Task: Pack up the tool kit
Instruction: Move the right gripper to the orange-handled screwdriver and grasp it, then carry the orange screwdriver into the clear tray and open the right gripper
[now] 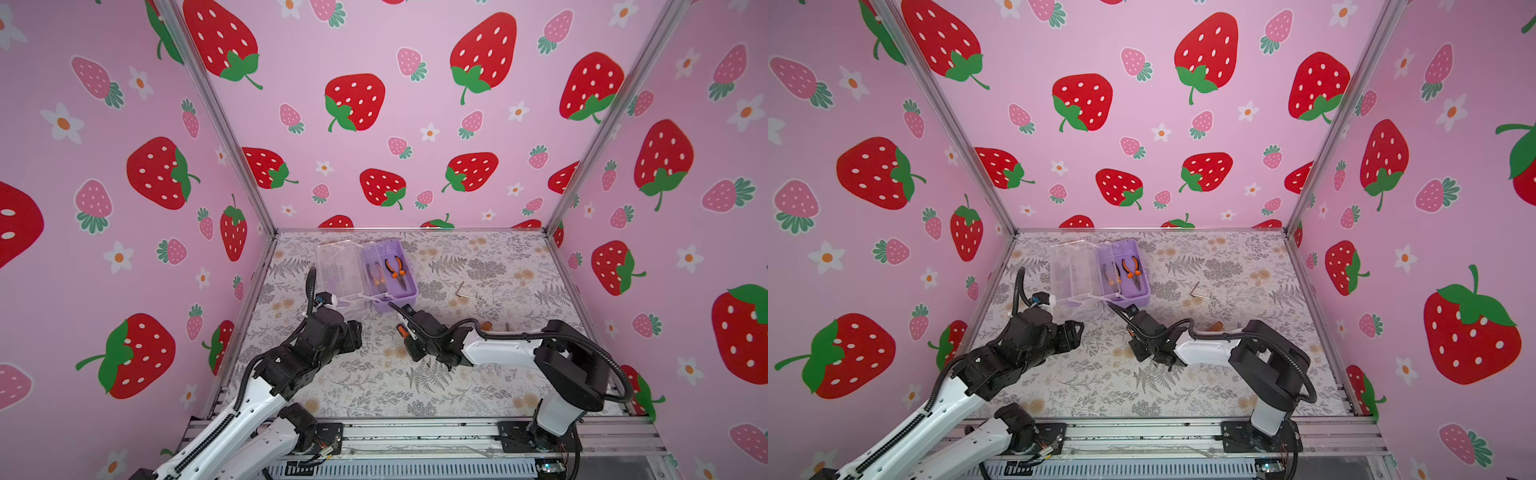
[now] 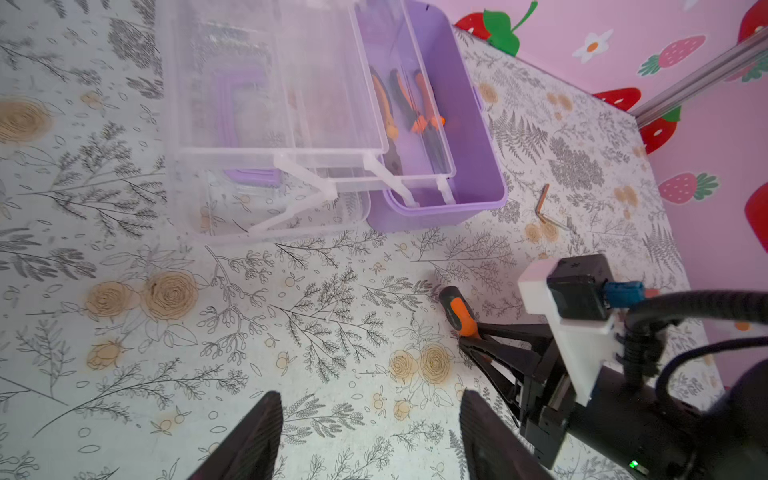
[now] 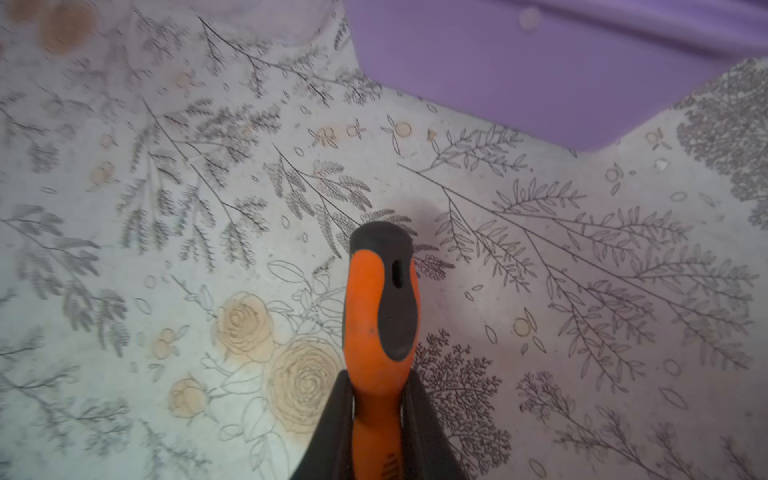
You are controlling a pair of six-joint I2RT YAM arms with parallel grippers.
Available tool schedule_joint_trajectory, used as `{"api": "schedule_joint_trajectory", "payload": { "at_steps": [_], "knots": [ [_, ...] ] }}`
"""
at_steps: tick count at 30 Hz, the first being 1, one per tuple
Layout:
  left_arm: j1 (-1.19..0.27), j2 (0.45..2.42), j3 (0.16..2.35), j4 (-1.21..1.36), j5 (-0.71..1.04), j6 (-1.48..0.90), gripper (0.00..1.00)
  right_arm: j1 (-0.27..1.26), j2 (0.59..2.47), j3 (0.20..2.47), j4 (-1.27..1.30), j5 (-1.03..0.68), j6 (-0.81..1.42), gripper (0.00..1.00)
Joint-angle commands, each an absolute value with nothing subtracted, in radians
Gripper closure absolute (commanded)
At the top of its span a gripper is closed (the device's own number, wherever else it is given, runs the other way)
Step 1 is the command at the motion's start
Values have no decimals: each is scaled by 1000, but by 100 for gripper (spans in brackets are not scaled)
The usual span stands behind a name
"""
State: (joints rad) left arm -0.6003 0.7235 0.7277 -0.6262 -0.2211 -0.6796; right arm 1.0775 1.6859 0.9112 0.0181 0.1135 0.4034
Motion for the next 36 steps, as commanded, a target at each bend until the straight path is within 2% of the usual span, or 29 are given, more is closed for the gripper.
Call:
{"api": "schedule_joint_trajectory", "payload": {
  "at_steps": [1, 7, 15, 19, 22, 36],
  "knots": [
    [-595, 686, 733, -684, -328, -684, 28, 1041, 1607, 1017, -51, -16, 439, 100],
    [-581, 677, 733, -697, -331, -674, 27, 969, 1690, 1288, -70, -179, 471, 100],
    [-573, 678, 736, -654, -293, -677, 27, 895, 1993, 1664, -79, -264, 548, 100],
    [-571, 685, 719, -571, -198, -658, 27, 875, 2124, 1799, -79, -283, 592, 100],
    [-571, 707, 720, -523, -144, -645, 27, 864, 2195, 1870, -81, -296, 621, 100],
    [-570, 765, 712, -482, -120, -662, 27, 834, 2387, 2013, -44, -261, 773, 100]
  ]
}}
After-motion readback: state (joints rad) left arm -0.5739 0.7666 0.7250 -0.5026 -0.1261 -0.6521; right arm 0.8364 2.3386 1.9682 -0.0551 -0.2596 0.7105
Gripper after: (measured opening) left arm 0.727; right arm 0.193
